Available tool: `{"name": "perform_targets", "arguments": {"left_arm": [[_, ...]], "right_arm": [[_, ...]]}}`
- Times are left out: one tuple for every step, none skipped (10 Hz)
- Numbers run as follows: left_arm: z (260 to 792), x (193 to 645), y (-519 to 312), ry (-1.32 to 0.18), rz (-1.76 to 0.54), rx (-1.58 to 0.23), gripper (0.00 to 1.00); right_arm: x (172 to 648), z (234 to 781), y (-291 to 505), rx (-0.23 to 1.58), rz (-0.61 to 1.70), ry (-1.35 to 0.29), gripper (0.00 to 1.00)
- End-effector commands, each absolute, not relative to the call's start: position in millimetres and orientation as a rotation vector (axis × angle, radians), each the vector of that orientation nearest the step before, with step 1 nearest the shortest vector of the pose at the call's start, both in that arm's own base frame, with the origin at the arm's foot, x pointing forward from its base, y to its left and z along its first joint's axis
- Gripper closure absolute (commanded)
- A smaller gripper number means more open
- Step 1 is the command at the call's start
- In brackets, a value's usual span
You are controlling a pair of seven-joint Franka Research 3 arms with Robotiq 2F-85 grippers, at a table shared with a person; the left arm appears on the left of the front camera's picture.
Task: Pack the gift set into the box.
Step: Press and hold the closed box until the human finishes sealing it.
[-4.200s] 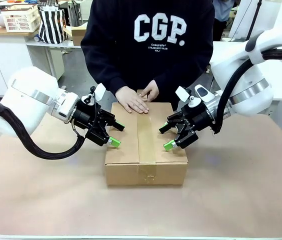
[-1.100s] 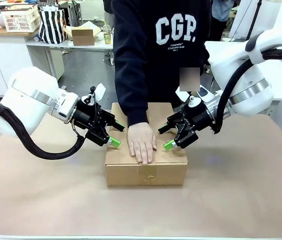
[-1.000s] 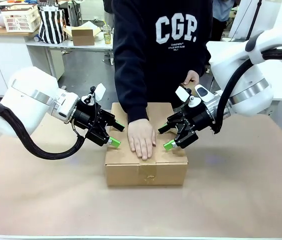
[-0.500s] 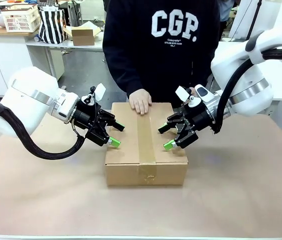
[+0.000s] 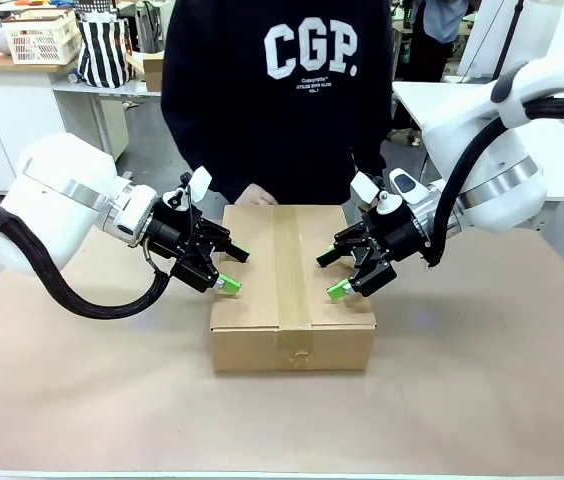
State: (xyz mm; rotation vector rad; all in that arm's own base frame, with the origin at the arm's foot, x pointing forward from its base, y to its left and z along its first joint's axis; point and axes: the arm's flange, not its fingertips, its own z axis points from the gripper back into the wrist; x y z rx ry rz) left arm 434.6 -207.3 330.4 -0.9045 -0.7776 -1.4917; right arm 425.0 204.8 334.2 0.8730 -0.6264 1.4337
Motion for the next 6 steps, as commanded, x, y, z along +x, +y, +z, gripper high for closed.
{"name": "perform_targets", "arguments": {"left_arm": [[329.3,433.8,-207.4,-0.778,-1.488,-0.905,0.0],[329.3,433.8,-207.4,-0.778,-1.488,-0.905,0.0],[329.3,433.8,-207.4,-0.778,-1.488,-0.905,0.0],[329.3,433.8,-207.4,-0.778,-1.488,-0.905,0.0],[329.3,433.8,-207.4,-0.778,-1.488,-0.905,0.0],[329.3,433.8,-207.4,-0.778,-1.488,-0.905,0.0]], "right_arm": [[423.3,329.2,204.6,0.866,1.43,-0.637,0.0],[423.3,329.2,204.6,0.866,1.43,-0.637,0.0],[423.3,329.2,204.6,0.866,1.43,-0.637,0.0],[423.3,329.2,204.6,0.866,1.43,-0.637,0.0],[423.3,329.2,204.6,0.866,1.43,-0.637,0.0],[423.3,329.2,204.6,0.866,1.43,-0.637,0.0]]}}
